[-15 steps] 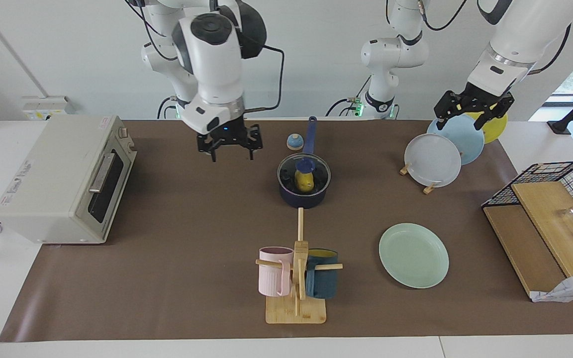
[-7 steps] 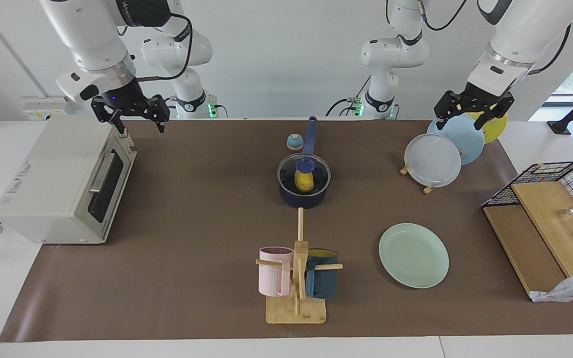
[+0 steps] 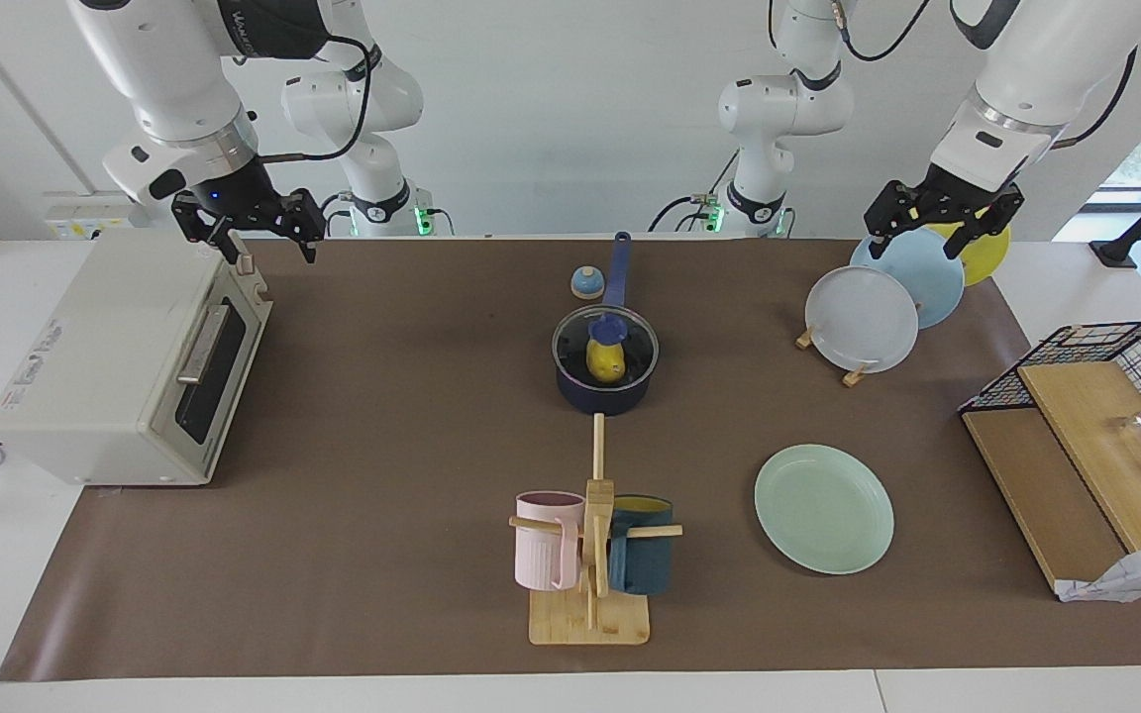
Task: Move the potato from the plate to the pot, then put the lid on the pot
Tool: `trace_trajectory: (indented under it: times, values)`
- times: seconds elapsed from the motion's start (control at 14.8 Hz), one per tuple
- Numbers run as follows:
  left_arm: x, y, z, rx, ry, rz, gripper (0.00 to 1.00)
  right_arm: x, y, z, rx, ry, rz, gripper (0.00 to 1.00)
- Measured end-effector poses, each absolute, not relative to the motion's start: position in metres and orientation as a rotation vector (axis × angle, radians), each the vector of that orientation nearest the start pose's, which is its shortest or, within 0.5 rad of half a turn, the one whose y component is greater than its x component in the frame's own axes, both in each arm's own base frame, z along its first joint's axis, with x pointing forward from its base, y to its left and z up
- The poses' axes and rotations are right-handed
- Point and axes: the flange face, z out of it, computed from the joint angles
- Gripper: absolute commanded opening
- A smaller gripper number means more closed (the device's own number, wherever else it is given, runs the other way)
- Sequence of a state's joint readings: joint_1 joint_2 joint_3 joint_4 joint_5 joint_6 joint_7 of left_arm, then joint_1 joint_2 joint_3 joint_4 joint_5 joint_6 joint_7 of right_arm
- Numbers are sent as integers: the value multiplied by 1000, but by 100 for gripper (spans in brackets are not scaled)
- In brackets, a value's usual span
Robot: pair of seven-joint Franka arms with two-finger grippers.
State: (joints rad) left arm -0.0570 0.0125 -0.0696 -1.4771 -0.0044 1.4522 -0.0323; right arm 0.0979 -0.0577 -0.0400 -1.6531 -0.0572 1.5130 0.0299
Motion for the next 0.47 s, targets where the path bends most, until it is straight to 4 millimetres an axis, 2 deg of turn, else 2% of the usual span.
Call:
trace_trajectory:
  times: [0.2,0.47]
  values:
    - [542,-69,651,-3140,149,59,100,532,30,613,-3225,-68,123,100]
    - [542,-69,651,-3140,149,59,100,536,21,610,-3224,-41,135,100]
